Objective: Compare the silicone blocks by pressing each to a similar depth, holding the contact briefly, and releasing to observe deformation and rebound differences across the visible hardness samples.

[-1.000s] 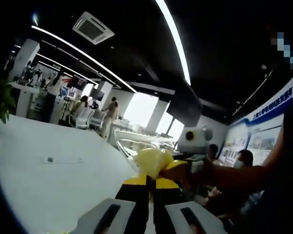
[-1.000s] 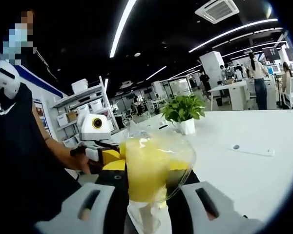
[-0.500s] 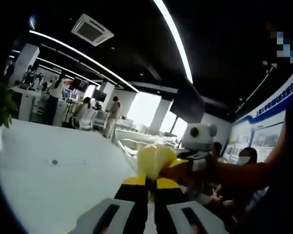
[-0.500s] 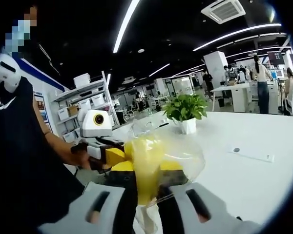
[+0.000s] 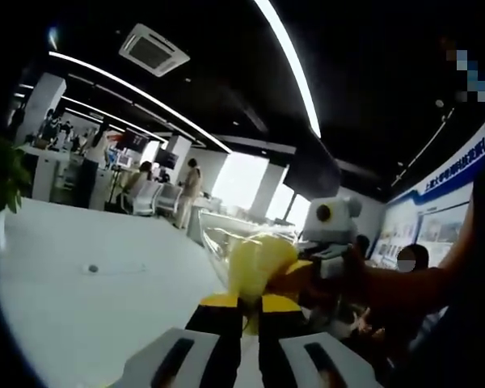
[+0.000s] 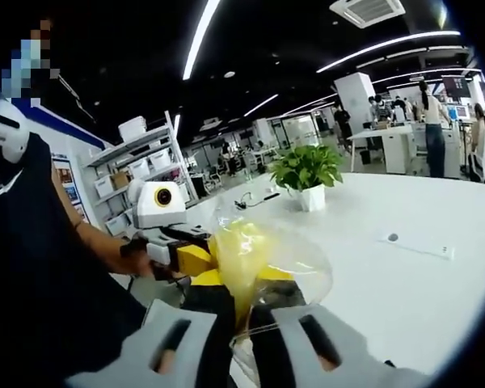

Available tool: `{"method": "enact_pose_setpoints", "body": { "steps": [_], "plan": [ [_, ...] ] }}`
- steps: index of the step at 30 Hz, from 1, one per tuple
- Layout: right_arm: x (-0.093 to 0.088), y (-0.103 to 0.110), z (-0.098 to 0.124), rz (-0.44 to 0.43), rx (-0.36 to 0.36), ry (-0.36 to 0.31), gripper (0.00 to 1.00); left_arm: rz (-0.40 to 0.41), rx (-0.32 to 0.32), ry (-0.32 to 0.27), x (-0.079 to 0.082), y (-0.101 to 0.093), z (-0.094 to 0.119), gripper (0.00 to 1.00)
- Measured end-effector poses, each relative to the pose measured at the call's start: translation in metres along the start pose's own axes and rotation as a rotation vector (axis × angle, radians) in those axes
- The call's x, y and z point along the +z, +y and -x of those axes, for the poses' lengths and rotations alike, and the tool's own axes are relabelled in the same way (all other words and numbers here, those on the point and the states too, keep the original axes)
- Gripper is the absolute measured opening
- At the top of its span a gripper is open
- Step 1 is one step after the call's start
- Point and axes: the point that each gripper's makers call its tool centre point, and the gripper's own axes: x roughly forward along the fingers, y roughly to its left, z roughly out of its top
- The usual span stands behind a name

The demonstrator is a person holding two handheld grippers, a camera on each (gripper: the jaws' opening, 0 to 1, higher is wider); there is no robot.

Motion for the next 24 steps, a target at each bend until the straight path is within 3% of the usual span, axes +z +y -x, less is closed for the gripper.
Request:
{"method": "enact_pose_setpoints", "body": {
  "steps": [24],
  "plan": [
    [-0.0006,0.0079,-0.0018,-0.005,0.008,-0.006,0.0,-0.057,-0.005,-0.01,0.0014,0.0041,0.0028,0.17]
  ]
}}
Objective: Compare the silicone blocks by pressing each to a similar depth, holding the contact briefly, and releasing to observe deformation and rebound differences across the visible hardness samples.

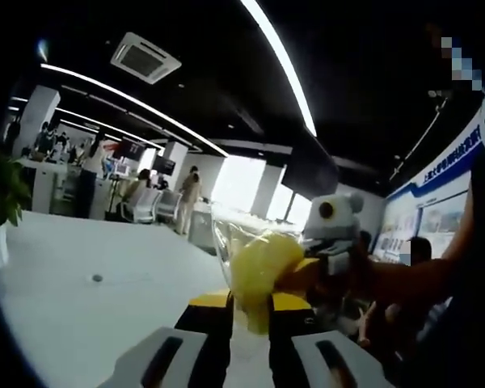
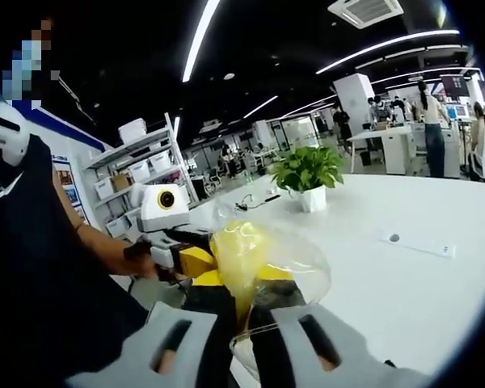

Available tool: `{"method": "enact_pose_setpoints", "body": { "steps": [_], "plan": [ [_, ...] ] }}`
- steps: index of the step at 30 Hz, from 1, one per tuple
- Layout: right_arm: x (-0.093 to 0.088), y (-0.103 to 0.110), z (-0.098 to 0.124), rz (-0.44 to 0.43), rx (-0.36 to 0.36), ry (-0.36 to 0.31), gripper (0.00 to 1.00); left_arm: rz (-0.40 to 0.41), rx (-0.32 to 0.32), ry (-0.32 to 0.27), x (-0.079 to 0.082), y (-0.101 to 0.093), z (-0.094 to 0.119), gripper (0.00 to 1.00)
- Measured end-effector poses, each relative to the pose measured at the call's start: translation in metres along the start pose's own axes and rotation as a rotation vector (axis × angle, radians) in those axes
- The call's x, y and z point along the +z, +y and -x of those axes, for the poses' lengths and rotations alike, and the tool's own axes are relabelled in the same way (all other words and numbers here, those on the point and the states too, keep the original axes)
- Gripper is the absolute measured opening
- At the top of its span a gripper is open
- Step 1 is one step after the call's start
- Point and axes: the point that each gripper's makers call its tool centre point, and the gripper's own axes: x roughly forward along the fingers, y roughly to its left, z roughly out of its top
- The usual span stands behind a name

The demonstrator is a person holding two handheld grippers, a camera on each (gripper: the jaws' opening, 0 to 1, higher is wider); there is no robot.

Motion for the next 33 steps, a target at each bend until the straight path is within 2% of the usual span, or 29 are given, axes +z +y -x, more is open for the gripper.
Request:
{"method": "enact_pose_setpoints", "body": {
  "steps": [4,9,10,12,14,18,22,29,33],
  "plan": [
    [0.0,0.003,-0.003,0.001,0.007,0.0,0.0,-0.002,-0.007,0.002,0.0,0.0,-0.001,0.19],
    [-0.003,0.003,-0.003,0.005,0.009,0.015,0.0,0.009,-0.016,0.02,-0.003,0.0,0.0,0.17],
    [-0.007,0.004,-0.003,-0.033,0.019,0.038,0.0,0.018,-0.034,0.035,-0.005,-0.003,0.0,0.16],
    [-0.005,0.003,-0.002,0.0,0.012,0.026,0.0,0.01,-0.033,0.031,-0.005,-0.002,0.0,0.16],
    [-0.006,0.002,-0.001,-0.032,0.014,0.021,0.0,0.001,-0.037,0.032,-0.005,0.0,-0.001,0.17],
    [-0.002,-0.002,0.0,-0.038,0.005,-0.004,0.0,0.012,-0.04,0.034,-0.007,0.001,-0.002,0.18],
    [0.001,0.0,-0.001,-0.046,0.011,-0.012,0.0,0.033,-0.047,0.012,-0.005,0.001,-0.002,0.2],
    [0.0,0.001,-0.002,-0.052,0.016,-0.012,0.0,0.065,-0.074,0.033,-0.006,-0.001,-0.001,0.15],
    [-0.005,0.004,-0.002,-0.056,0.019,0.011,0.0,0.075,-0.08,0.056,-0.011,-0.003,0.0,0.13]
  ]
}}
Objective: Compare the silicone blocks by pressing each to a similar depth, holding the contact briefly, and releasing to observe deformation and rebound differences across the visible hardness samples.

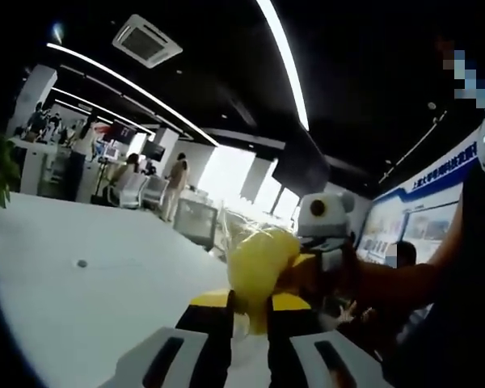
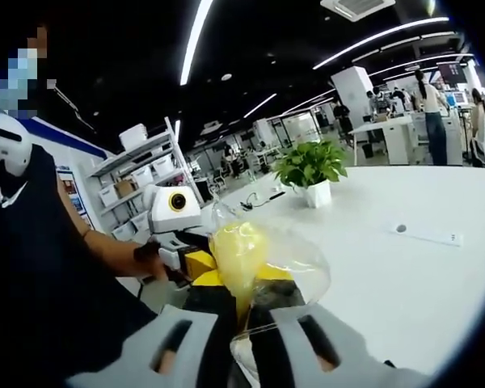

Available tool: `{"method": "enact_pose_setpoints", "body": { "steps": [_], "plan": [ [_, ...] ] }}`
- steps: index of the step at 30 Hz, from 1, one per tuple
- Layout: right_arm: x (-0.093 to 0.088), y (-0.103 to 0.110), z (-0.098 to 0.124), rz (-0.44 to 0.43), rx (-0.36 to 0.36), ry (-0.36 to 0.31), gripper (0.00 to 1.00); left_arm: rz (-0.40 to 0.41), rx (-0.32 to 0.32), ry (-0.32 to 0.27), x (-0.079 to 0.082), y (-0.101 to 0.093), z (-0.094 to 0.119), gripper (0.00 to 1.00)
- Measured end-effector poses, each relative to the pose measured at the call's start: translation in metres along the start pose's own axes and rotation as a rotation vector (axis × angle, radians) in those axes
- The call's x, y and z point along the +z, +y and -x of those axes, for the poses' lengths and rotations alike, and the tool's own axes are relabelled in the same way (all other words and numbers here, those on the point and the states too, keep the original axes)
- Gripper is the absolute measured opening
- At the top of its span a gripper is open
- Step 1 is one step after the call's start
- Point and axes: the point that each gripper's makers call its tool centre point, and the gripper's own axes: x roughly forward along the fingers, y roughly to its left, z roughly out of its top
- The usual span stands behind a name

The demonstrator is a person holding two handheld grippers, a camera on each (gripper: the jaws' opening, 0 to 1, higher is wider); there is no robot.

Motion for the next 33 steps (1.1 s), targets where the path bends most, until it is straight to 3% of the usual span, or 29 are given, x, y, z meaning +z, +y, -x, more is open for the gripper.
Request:
{"method": "enact_pose_setpoints", "body": {
  "steps": [10,12,14,17,21,24,28,33],
  "plan": [
    [0.0,0.002,0.002,0.009,0.005,0.007,0.0,-0.014,0.01,0.007,0.0,-0.005,0.001,0.09],
    [0.002,0.004,0.002,-0.035,0.009,-0.016,0.0,-0.021,0.016,-0.003,0.003,-0.006,0.002,0.09],
    [0.007,0.005,0.002,0.069,0.01,-0.048,0.0,-0.02,0.02,-0.014,0.006,-0.007,0.003,0.08],
    [0.005,0.007,0.002,0.026,0.016,-0.028,0.02,-0.02,0.024,-0.015,0.006,-0.009,0.004,0.07],
    [0.009,0.008,0.004,0.058,0.024,-0.067,0.06,-0.01,0.031,-0.024,0.009,-0.011,0.005,0.05],
    [0.011,0.007,0.006,0.035,0.038,-0.102,0.09,0.013,0.025,-0.036,0.012,-0.014,0.005,0.04],
    [0.016,0.008,0.006,0.101,0.023,-0.129,0.14,0.045,0.024,-0.053,0.014,-0.014,0.005,0.02],
    [0.025,0.001,0.011,0.078,0.003,-0.191,0.3,0.097,0.007,-0.088,0.02,-0.016,0.005,0.02]
  ]
}}
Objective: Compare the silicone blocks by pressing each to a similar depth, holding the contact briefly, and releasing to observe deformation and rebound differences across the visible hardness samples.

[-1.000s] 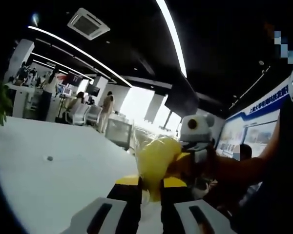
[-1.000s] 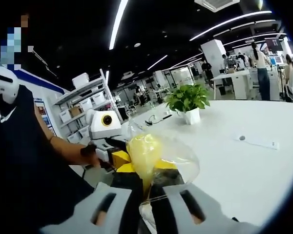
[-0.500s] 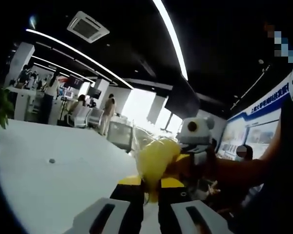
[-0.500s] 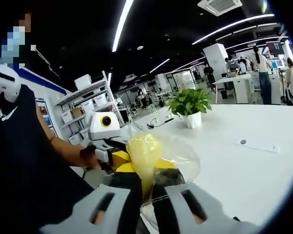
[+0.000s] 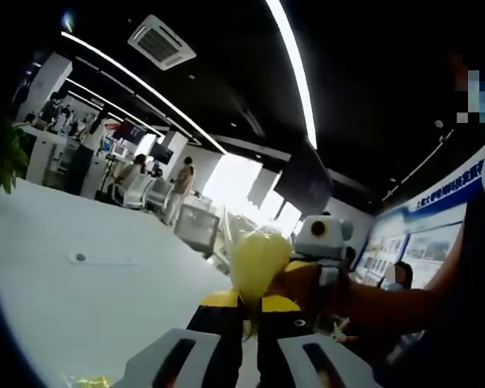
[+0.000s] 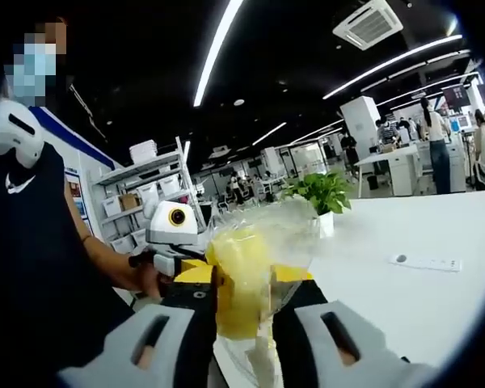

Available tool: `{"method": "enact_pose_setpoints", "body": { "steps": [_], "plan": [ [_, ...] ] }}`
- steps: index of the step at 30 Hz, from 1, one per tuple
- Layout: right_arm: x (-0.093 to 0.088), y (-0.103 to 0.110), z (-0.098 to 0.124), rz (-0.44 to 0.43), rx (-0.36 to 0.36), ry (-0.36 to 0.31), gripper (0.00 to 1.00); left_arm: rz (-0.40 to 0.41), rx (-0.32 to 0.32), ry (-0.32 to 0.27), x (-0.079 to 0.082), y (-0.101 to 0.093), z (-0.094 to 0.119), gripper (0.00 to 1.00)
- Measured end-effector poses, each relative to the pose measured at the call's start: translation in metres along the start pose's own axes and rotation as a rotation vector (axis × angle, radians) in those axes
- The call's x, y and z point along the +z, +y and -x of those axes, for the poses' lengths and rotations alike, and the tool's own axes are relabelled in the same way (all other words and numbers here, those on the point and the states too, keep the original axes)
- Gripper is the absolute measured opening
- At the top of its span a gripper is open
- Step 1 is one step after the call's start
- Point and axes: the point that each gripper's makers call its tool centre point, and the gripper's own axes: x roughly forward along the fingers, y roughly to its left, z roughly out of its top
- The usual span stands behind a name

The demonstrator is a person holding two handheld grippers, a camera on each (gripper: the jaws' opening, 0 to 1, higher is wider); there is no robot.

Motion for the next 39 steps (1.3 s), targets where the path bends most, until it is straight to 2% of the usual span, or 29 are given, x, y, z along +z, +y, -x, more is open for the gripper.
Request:
{"method": "enact_pose_setpoints", "body": {
  "steps": [4,9,11,12,14,16,26,31,39],
  "plan": [
    [0.002,-0.007,0.004,0.01,-0.044,-0.03,0.5,0.009,-0.002,-0.005,0.002,-0.001,-0.001,0.02],
    [0.004,-0.019,0.013,0.046,-0.113,-0.051,0.84,0.028,-0.005,0.004,0.001,0.0,-0.004,0.02],
    [0.01,-0.026,0.019,0.046,-0.153,-0.095,0.97,0.038,-0.014,0.006,0.002,-0.001,-0.005,0.02],
    [0.008,-0.025,0.023,0.051,-0.147,-0.089,0.96,0.039,-0.015,0.007,0.002,0.0,-0.006,0.02],
    [0.012,-0.031,0.03,0.078,-0.18,-0.109,0.96,0.051,-0.019,0.013,0.002,0.001,-0.008,0.02],
    [0.01,-0.033,0.036,0.121,-0.206,-0.092,0.96,0.07,-0.025,0.02,0.002,0.002,-0.01,0.02],
    [-0.006,-0.044,0.072,0.126,-0.3,-0.06,0.96,0.105,-0.04,0.067,0.003,0.007,-0.026,0.02],
    [-0.02,-0.044,0.09,0.172,-0.344,-0.018,0.96,0.138,-0.04,0.102,-0.005,0.008,-0.033,0.02],
    [-0.036,-0.052,0.124,0.138,-0.42,-0.018,0.96,0.204,-0.044,0.143,-0.017,0.012,-0.037,0.02]
  ]
}}
